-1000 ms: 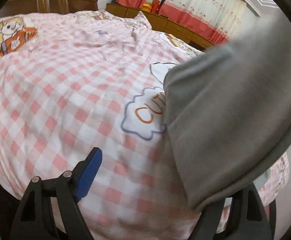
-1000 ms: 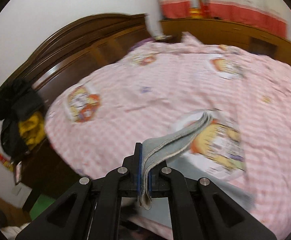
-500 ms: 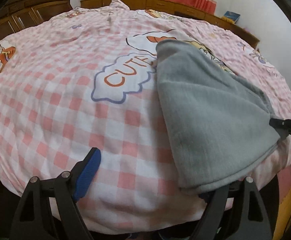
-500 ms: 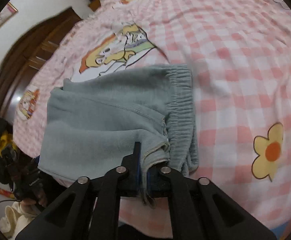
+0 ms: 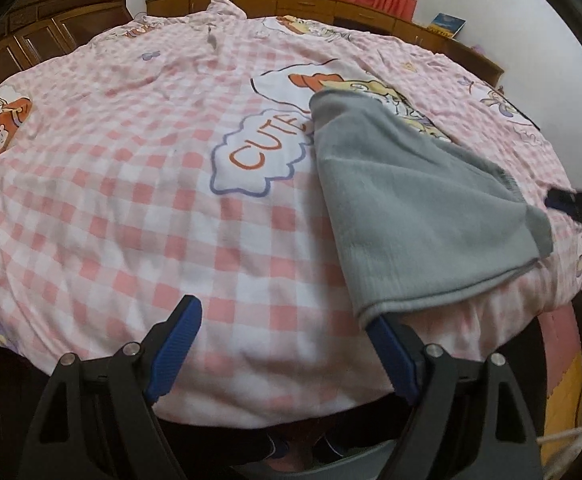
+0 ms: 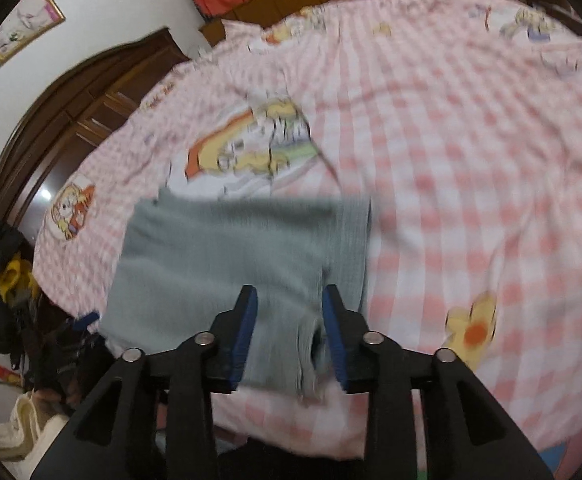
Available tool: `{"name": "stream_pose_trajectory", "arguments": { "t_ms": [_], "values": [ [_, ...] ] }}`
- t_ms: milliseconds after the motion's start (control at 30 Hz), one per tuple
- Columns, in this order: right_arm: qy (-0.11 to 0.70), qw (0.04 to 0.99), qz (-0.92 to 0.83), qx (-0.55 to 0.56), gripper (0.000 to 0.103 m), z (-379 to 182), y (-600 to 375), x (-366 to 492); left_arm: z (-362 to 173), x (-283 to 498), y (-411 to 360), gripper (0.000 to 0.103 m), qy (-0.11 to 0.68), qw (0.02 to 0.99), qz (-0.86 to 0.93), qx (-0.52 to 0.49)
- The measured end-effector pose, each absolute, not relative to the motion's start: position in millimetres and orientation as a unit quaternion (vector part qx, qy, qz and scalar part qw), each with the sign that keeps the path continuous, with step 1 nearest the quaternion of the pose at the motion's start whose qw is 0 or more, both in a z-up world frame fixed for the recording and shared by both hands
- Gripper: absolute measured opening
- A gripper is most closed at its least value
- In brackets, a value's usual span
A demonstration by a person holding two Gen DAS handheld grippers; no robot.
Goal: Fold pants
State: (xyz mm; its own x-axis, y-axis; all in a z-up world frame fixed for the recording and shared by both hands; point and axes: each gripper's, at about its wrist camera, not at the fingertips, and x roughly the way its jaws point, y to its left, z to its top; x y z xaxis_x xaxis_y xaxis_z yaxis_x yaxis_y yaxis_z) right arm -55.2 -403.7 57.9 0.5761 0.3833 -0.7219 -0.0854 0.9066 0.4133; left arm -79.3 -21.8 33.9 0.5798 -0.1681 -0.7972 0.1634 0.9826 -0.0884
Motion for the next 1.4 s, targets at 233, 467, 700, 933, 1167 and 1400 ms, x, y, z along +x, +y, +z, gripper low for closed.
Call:
{"name": "stream_pose_trajectory", "arguments": {
  "t_ms": [233, 467, 700, 933, 1167, 1400],
  "values": [
    [0.495, 0.851, 0.152, 0.090, 0.042, 36, -375, 2, 48, -96, -20, 0.087, 0.445, 0.890, -0.093, 0.024],
    [0.510, 0.843, 0.167, 0.037, 0.042, 21, -369, 7, 58, -87, -17, 0.087, 0.432, 0.896, -0.104, -0.010],
    [0.505, 0.845, 0.175, -0.007, 0.042, 22, -359, -5, 46, -58, -39, 0.087, 0.444, 0.886, -0.129, -0.026],
    [0.512, 0.838, 0.185, -0.022, 0.021, 27, -352, -12, 22, -53, -49, 0.087, 0.471, 0.873, -0.126, -0.013],
    [0.502, 0.852, 0.152, 0.015, 0.007, 65, -364, -8, 13, -53, -49, 0.087, 0.480, 0.868, -0.126, -0.024],
    [0.498, 0.860, 0.102, -0.043, 0.007, 55, -351, 13, 10, -54, -53, 0.087, 0.475, 0.870, -0.132, -0.018]
  ]
}}
